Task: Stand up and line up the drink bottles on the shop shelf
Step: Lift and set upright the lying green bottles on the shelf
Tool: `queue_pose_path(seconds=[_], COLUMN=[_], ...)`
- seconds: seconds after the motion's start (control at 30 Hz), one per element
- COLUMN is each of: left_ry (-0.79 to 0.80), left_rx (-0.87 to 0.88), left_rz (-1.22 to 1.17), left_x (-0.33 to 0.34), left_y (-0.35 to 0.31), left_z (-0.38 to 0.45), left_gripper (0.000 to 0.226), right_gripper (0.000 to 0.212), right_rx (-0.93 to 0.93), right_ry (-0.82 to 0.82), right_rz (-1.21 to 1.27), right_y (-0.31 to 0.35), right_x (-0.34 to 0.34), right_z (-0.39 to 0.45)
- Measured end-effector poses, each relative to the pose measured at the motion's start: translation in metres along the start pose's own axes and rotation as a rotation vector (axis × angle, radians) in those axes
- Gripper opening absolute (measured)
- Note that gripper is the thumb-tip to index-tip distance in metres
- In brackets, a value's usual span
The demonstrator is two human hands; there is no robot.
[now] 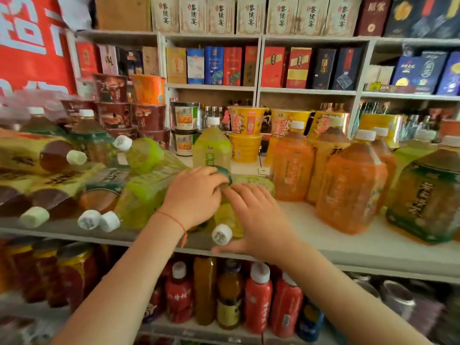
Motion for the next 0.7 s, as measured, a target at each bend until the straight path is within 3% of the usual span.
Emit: queue_pose_path(seconds=[0.17,0.3,0.43,0.5,0.57,0.7], left_ry=[-0.051,-0.007,0.153,0.180,0.154,0.138], left_rx=[0.018,-0.009,-0.035,-0.035,-0.057,-0.089], left_rz=[-0.027,-0.160,-0.203,-0.215,-0.234,-0.260], left_x=[-0.002,-0.008,-0.005,-0.002,-0.001,0.004], left_y=[-0.001,0.003,-0.006,-0.015,-0.025,-0.044], left_z=[0.000,0.000,0.002,0.007,0.012,0.019], left_gripper=[0.040,0.038,0.051,0.065,0.074,0.069], right_gripper=[0.097,0.075,0.042,0.041,0.041,0.031], right_rx=[-0.070,0.069,0.400,0.505,0.565,0.669], right_ry=[-0.211,-0.404,-0.285,-0.287,-0.303,-0.297], right_rz=[-0.119,0.088,0.614,0.784,0.784,0.706], right_y=[0.011,-0.019,-0.076,-0.090,-0.097,-0.114], right_x=[-0.010,-0.055,-0.074,-0.071,-0.068,-0.068], right_z=[0.003,0.006,0.029,0.037,0.043,0.042])
Point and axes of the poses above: each hand's wrist, its own z-axis towards the middle knuckle, its own x-axis out of the palm, y = z × x, the point moved 9 cm from there along z, towards the middle knuckle, and after that the axes turned 6 degrees about y, right-handed, at the moved point
